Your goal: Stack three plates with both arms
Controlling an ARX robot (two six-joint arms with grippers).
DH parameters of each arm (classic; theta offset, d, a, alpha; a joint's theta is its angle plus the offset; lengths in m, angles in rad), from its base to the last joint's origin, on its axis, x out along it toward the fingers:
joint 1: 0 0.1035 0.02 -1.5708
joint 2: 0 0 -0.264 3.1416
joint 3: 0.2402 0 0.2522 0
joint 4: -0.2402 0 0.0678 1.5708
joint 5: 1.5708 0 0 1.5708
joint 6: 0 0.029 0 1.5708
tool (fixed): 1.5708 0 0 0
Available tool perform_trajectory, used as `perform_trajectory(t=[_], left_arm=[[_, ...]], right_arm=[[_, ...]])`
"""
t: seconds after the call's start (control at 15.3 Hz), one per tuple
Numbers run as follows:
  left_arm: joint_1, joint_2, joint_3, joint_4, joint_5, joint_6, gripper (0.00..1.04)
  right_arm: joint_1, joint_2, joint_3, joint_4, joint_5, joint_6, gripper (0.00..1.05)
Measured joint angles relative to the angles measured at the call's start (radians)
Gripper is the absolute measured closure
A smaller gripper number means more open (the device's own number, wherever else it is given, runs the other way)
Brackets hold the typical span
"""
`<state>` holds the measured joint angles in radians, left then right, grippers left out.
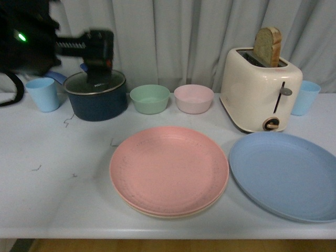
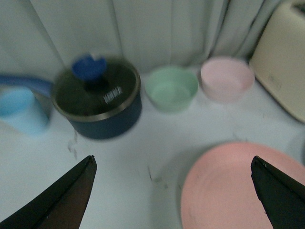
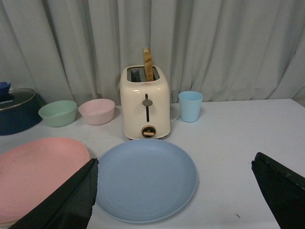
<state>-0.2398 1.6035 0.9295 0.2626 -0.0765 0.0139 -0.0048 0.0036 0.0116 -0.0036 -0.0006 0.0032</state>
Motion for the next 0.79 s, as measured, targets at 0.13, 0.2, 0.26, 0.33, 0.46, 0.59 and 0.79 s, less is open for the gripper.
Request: perform_trajectory(t=[0.13,0.2,0.26,0.33,0.46,0.59,0.79], left_arm=[[-0.009,-0.066,-0.055,0.301,-0.091,0.037,0.14],[0.005,-0.074,-0.171,0.467,-0.132,0.016,0.27],[0.031,-0.089,-0.306,0.557,-0.127,0.008,0.39],[0.064,-0.146,-0.405,0.616,-0.111,-0.002,0.54],[0.095,-0.29,-0.507,0.673,-0.075,-0.008,0.79],[0.116,-0.348,-0.618,0.659,-0.042,-0.008,1.02],[0.153,-0.489,-0.72,0.644,-0.015,-0.011,1.03]], right_arm=[[0.0,0.0,0.0,0.001,0.0,0.0,0.06],[0.0,0.0,0.0,0.0,0.0,0.0,0.06],[0.0,0.0,0.0,0.0,0.0,0.0,0.06],[0.0,0.0,0.0,0.0,0.0,0.0,0.06],[0.0,0.0,0.0,0.0,0.0,0.0,0.06],[0.0,0.0,0.0,0.0,0.0,0.0,0.06],[0.0,0.0,0.0,0.0,0.0,0.0,0.06]])
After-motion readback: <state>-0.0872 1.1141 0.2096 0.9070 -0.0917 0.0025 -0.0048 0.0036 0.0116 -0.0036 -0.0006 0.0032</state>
